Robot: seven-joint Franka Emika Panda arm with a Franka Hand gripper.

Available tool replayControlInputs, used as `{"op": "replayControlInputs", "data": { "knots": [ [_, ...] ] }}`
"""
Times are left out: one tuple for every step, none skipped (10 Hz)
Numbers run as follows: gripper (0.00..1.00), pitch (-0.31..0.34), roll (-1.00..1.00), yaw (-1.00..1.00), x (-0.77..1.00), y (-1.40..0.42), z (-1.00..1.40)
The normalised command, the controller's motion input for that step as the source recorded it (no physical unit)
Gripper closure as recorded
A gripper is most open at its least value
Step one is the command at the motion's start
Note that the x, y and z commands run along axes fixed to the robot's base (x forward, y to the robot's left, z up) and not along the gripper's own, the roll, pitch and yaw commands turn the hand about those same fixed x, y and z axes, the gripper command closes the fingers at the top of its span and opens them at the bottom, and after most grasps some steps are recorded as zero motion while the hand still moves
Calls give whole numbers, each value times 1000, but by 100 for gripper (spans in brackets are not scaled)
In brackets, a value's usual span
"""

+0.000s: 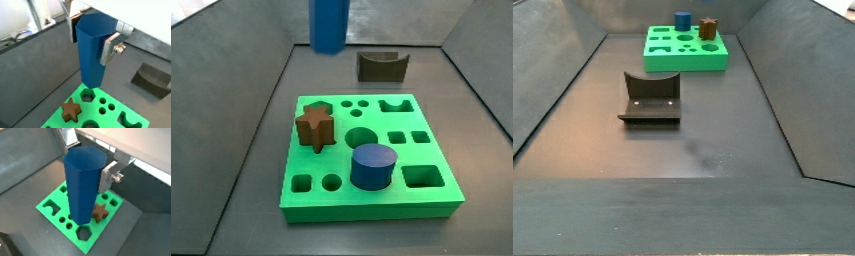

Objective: Pick up the hexagon object. Move up. Place the hexagon object on the fixture. Regrasp the hexagon object. Move to above the board. Insert the hexagon object.
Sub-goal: Insert the hexagon object.

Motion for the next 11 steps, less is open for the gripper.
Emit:
{"op": "replayControlInputs", "data": {
  "knots": [
    [100, -83, -109, -794, -243, 0, -809],
    [100, -36, -49, -797, -386, 66, -974],
    [100, -39, -59, -823, -377, 54, -974],
    [100, -54, -66, -817, -263, 11, -917],
    [100, 56, -46, -737, 0, 49, -897],
    [100, 19, -70, -840, 14, 0, -743],
    [100, 0, -123, -383, 200, 11, -314],
    [100, 1, -56, 0, 166, 20, -191],
    [100, 64, -124, 157, 331, 154, -540],
    [100, 67, -80, 234, 154, 229, -666],
    [100, 76, -13, 323, 74, 243, -640]
  ]
}}
